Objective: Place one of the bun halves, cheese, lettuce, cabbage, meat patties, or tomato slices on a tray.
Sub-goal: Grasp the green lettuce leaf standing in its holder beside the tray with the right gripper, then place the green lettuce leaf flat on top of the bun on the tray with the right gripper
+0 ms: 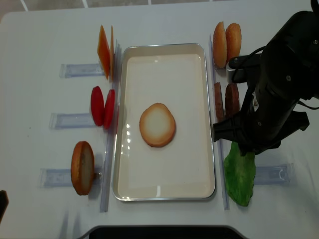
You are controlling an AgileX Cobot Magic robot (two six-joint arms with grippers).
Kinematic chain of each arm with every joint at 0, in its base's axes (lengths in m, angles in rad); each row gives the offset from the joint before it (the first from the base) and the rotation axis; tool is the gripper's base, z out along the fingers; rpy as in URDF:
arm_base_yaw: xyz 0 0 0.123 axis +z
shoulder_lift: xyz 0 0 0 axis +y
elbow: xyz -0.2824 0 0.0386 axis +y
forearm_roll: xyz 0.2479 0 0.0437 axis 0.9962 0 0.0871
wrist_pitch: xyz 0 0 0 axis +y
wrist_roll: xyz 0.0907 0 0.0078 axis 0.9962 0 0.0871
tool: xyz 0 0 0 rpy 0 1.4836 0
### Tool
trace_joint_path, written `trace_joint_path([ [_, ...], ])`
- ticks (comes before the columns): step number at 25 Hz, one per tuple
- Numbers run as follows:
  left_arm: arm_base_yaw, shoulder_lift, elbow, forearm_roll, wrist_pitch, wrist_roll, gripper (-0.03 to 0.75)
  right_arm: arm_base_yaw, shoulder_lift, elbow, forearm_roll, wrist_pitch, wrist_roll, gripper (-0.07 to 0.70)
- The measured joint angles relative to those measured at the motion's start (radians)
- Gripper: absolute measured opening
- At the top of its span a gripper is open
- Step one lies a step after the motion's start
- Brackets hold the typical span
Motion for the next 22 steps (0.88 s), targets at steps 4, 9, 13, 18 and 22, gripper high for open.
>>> trace_joint_path([
  [4,0.0,0.0,0.0,0.0,0.0,0.0,0.189,0.0,0.001,0.0,-0.024,-0.003,-0.002,0.028],
  [9,0.0,0.0,0.0,0.0,0.0,0.0,0.181,0.0,0.001,-0.037,-0.023,0.025,-0.026,0.028],
  [13,0.0,0.0,0.0,0.0,0.0,0.0,0.181,0.0,0.001,-0.186,-0.015,0.032,-0.074,0.028],
  [18,0.0,0.0,0.0,0.0,0.0,0.0,0.181,0.0,0.001,-0.348,0.018,0.03,-0.123,0.028],
  [22,0.0,0.0,0.0,0.0,0.0,0.0,0.171,0.0,0.01,-0.369,0.131,-0.031,-0.206,0.028],
])
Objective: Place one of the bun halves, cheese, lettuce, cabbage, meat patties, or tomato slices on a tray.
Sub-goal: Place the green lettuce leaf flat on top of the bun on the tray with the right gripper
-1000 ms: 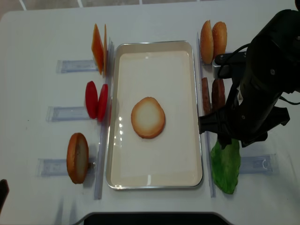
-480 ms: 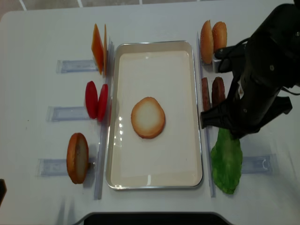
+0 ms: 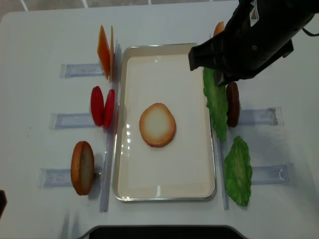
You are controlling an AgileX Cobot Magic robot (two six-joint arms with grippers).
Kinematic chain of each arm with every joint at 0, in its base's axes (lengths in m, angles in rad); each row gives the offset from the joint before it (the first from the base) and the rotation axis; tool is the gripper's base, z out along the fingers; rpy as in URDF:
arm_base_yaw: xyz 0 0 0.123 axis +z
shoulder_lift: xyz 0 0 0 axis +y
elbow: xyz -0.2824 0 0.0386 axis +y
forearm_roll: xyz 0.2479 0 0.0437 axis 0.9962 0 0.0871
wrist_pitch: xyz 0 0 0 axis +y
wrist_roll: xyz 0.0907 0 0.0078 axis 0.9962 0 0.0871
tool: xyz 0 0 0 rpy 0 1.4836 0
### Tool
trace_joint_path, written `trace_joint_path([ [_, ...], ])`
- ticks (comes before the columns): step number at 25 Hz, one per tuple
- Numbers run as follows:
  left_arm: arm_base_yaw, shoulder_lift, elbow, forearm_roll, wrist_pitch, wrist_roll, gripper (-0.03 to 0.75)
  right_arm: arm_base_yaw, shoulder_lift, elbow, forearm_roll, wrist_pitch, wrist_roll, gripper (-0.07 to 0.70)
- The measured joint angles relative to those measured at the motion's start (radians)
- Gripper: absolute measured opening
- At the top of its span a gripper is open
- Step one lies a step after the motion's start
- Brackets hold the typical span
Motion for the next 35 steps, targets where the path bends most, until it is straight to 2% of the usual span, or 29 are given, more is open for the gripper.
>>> trace_joint_path([
  [3,0.0,0.0,0.0,0.0,0.0,0.0,0.153,0.0,0.049,-0.003,0.095,-0.081,-0.072,0.028],
  [6,0.0,0.0,0.0,0.0,0.0,0.0,0.137,0.0,0.125,-0.003,0.15,-0.137,-0.112,0.028],
  [14,0.0,0.0,0.0,0.0,0.0,0.0,0.127,0.023,0.289,-0.067,0.336,-0.255,-0.283,0.028],
  [18,0.0,0.0,0.0,0.0,0.0,0.0,0.114,0.063,0.348,-0.128,0.362,-0.28,-0.303,0.028],
  [23,0.0,0.0,0.0,0.0,0.0,0.0,0.079,0.096,0.397,-0.139,0.365,-0.332,-0.33,0.028],
  [31,0.0,0.0,0.0,0.0,0.0,0.0,0.027,0.1,0.448,-0.139,0.364,-0.374,-0.373,0.028],
  [35,0.0,0.0,0.0,0.0,0.0,0.0,0.003,0.1,0.455,-0.139,0.323,-0.377,-0.383,0.028],
])
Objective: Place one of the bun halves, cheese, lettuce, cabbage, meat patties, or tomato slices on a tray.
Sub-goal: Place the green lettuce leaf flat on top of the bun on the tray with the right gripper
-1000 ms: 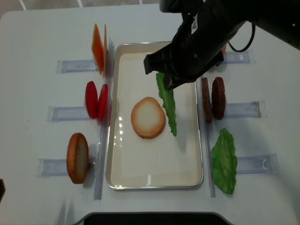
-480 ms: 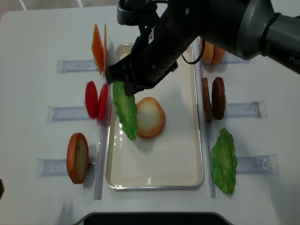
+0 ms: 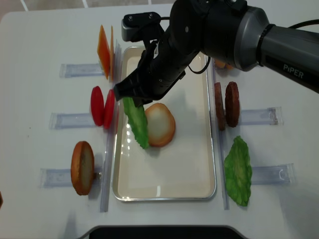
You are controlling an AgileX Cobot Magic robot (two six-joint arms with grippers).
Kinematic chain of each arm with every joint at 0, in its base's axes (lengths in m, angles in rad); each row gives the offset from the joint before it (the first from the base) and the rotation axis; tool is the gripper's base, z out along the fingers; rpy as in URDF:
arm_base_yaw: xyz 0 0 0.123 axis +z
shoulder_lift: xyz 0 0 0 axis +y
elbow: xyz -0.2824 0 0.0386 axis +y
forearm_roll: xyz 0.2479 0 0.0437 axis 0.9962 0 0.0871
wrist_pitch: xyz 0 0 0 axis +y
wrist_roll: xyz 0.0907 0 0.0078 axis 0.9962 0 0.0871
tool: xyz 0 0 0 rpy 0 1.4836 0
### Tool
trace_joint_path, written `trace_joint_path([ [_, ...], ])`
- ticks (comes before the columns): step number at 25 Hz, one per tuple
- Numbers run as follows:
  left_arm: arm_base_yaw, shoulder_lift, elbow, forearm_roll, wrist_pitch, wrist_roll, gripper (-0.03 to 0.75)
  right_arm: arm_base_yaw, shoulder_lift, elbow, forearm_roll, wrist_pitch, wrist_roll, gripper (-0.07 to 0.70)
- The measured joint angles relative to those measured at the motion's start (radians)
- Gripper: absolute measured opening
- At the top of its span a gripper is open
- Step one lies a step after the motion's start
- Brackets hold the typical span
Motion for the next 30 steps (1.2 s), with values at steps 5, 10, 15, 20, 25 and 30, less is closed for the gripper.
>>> trace_joint_path([
  [5,0.0,0.0,0.0,0.0,0.0,0.0,-0.001,0.0,0.0,0.0,-0.068,0.01,0.0,0.028],
  [10,0.0,0.0,0.0,0.0,0.0,0.0,-0.001,-0.001,0.0,0.0,-0.105,0.039,0.0,0.028],
  [15,0.0,0.0,0.0,0.0,0.0,0.0,-0.001,-0.001,0.0,0.0,-0.141,0.048,0.0,0.028],
  [20,0.0,0.0,0.0,0.0,0.0,0.0,-0.001,-0.003,0.0,0.0,-0.182,0.061,0.0,0.028],
  [25,0.0,0.0,0.0,0.0,0.0,0.0,-0.001,-0.01,0.0,0.0,-0.217,0.065,0.009,0.078],
  [30,0.0,0.0,0.0,0.0,0.0,0.0,-0.001,-0.01,0.0,0.0,-0.299,0.065,0.039,0.293],
])
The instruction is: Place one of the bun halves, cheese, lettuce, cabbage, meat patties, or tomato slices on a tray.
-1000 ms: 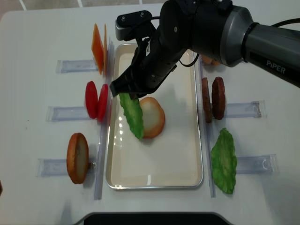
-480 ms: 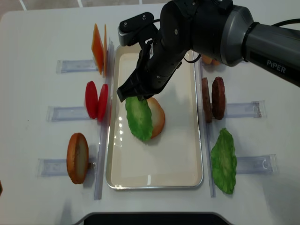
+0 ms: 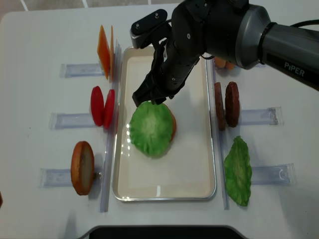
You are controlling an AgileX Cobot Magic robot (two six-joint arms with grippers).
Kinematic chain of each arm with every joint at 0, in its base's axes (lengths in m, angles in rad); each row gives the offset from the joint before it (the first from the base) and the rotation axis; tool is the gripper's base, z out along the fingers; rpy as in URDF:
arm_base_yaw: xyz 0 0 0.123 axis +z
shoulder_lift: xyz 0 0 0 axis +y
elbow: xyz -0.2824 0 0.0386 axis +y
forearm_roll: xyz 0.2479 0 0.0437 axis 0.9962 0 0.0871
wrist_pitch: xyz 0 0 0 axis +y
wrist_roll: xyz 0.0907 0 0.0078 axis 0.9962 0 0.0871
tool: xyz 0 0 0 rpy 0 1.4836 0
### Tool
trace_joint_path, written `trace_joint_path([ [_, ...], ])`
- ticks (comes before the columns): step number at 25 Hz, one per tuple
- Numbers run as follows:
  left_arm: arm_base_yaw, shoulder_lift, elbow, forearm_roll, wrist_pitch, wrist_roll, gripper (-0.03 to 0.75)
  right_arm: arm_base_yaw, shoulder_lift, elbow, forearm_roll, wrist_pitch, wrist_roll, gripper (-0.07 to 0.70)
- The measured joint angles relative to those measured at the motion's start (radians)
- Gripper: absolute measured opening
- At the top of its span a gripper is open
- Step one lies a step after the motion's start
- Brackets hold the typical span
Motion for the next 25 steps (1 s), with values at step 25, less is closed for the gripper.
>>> trace_joint_path([
  [25,0.0,0.0,0.0,0.0,0.0,0.0,-0.001,-0.789,-0.071,-0.201,-0.133,0.367,0.029,0.404],
])
